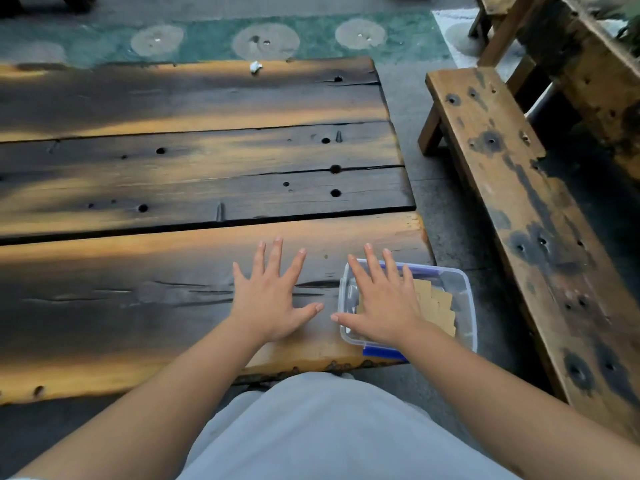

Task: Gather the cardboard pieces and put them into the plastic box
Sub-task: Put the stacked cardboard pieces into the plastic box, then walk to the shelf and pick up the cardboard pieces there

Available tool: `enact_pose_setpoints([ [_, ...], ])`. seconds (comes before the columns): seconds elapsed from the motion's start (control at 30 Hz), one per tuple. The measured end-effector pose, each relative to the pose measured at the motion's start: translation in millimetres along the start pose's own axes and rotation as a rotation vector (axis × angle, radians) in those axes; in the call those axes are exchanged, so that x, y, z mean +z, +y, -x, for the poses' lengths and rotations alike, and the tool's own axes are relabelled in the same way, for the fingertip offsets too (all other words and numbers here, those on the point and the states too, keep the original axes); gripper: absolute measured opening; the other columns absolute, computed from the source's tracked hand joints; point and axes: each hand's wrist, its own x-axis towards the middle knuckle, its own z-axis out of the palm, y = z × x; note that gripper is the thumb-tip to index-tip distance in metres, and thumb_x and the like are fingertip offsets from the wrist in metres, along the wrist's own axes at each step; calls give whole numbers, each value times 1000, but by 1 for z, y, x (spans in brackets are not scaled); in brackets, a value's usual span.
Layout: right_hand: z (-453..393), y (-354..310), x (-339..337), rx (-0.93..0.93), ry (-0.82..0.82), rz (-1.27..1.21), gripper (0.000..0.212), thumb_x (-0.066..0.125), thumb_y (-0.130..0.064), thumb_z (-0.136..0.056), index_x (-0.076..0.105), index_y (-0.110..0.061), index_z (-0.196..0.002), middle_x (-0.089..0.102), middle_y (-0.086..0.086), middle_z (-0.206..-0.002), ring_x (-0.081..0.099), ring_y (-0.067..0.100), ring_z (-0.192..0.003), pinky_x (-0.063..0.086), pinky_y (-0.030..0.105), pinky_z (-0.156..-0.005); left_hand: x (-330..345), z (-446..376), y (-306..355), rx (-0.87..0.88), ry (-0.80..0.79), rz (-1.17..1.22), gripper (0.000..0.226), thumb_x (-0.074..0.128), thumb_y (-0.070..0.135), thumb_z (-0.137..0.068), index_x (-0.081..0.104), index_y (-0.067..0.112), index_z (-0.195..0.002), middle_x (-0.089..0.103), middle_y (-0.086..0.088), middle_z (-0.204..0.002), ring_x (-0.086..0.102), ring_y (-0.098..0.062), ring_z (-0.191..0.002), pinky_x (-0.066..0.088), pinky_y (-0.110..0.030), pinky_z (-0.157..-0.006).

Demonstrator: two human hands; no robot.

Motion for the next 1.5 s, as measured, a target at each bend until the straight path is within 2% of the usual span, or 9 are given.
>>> enact_pose_setpoints([
  [0.2, 3, -24, -4, 13, 7, 19, 111, 14, -98, -59, -11, -39, -150, -22, -3, -159, -16, 31, -147, 3, 61, -113, -6, 10, -24, -6, 29, 43, 98, 11, 90, -67, -11, 40, -148, -18, -5, -160, -15, -31, -146, 13, -69, -107],
  [0.37, 4, -40, -4, 55, 12, 4, 113, 11, -100, -56, -16, -41, -148, -25, -3, -159, -19, 29, -146, 2, 62, -114, -9, 13, -41, -1, 18, 61, 100, 9, 92, -64, -10, 39, -147, -4, -5, -162, -2, -31, -147, 18, -64, -109],
  [0.77, 18, -73, -11, 188, 44, -37, 112, 20, -97, -59, -12, -39, -149, -22, -2, -160, -18, 27, -146, 8, 61, -114, -22, 16, -69, 112, 55, 57, 97, 12, 90, -66, 7, 39, -149, 7, -6, -161, 3, -30, -147, 16, -61, -110],
  [0.87, 21, -78, -12, 226, 68, -38, 112, 19, -96, -60, -4, -36, -152, -15, -1, -162, -12, 26, -148, 10, 59, -114, -27, 17, -73, 149, 58, 43, 95, 14, 87, -69, 11, 36, -149, 10, -6, -160, 4, -30, -147, 18, -60, -110],
  [1.03, 31, -84, -15, 269, 148, -65, 101, 23, -89, -68, 19, -31, -151, 11, -3, -163, 7, 19, -148, 15, 55, -114, -36, 16, -76, 267, 79, -5, 80, 27, 71, -80, 16, 28, -146, 13, -8, -159, 5, -31, -146, 21, -58, -110],
  [1.17, 42, -87, -13, 336, 205, -97, 98, 27, -88, -69, 22, -31, -149, 16, -6, -161, 14, 18, -147, 19, 54, -113, -42, 14, -69, 328, 72, 29, 80, 28, 71, -81, 15, 28, -147, 11, -6, -160, 4, -29, -146, 19, -56, -112],
  [1.5, 89, -77, -12, 513, 267, -138, 99, 29, -89, -68, 25, -30, -149, 23, -3, -160, 18, 19, -146, 20, 51, -115, -52, 18, -24, 556, 64, 39, 85, 24, 75, -76, 14, 30, -147, 13, -8, -160, 6, -29, -147, 19, -56, -113],
])
